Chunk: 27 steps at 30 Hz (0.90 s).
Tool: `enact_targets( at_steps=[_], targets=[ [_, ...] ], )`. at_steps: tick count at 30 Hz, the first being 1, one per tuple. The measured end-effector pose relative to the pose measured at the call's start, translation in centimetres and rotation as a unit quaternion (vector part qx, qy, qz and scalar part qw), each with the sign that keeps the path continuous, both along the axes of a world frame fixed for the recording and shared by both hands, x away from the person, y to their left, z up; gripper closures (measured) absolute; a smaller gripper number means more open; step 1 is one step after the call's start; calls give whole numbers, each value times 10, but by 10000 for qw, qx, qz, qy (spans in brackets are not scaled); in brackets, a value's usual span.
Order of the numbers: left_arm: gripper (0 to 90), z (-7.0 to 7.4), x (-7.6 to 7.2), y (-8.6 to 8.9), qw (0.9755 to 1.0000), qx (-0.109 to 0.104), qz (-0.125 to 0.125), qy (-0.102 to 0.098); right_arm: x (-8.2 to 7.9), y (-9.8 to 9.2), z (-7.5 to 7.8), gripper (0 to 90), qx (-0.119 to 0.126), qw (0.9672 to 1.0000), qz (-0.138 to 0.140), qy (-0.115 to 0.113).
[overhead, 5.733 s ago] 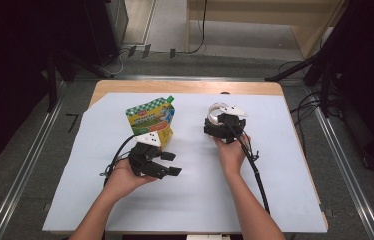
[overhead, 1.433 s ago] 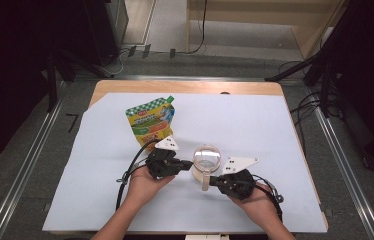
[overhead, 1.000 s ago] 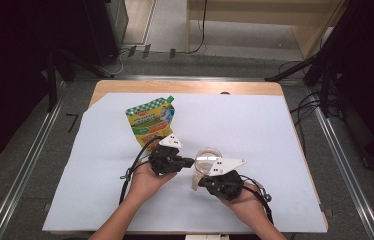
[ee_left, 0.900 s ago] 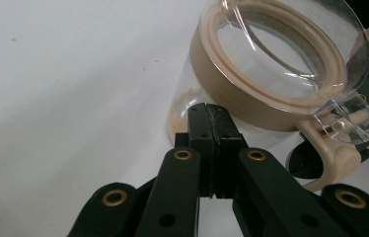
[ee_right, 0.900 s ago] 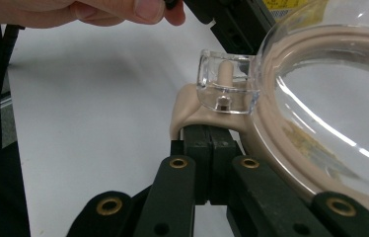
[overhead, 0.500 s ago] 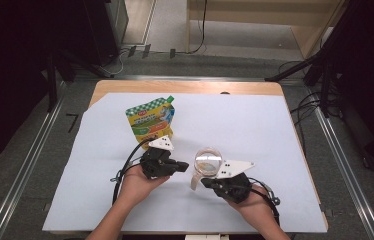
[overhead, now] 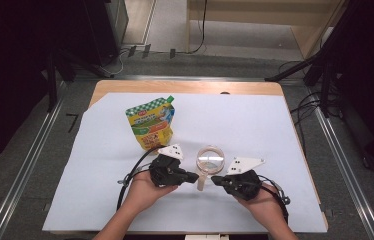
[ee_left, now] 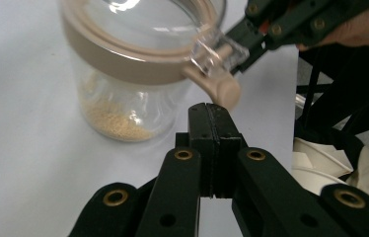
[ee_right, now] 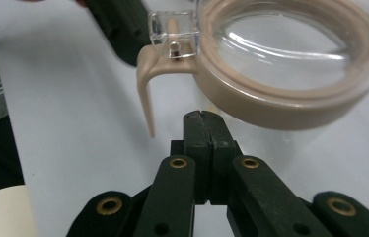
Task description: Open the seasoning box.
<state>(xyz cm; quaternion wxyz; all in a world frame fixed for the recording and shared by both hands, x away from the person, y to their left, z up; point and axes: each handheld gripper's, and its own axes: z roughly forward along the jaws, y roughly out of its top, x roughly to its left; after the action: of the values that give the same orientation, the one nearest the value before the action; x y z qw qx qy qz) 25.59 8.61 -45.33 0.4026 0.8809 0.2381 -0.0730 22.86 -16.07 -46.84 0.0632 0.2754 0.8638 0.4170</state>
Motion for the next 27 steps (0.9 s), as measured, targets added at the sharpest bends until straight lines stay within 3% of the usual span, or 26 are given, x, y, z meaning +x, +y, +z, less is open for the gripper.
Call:
enact_targets(
  at_steps=[7, 13, 19, 27],
  targets=[
    [900, -2, 0, -19, 9999, -115, -37, -46, 5, -8, -4, 900, -166, 9997, -181, 25],
    [900, -4, 2, -32, 9998, -121, -154, -46, 10, -19, -4, 900, -141, 9991, -401, 25],
    [900, 2, 5, -17, 9999, -95, -60, -108, 9, -27, -6, 900, -198, 9984, -523, 88],
    [888, 9, 15, 6, 9996, 19, 205, -166, -3, -38, 2, 900, 32, 9978, -663, 37]
  ],
)
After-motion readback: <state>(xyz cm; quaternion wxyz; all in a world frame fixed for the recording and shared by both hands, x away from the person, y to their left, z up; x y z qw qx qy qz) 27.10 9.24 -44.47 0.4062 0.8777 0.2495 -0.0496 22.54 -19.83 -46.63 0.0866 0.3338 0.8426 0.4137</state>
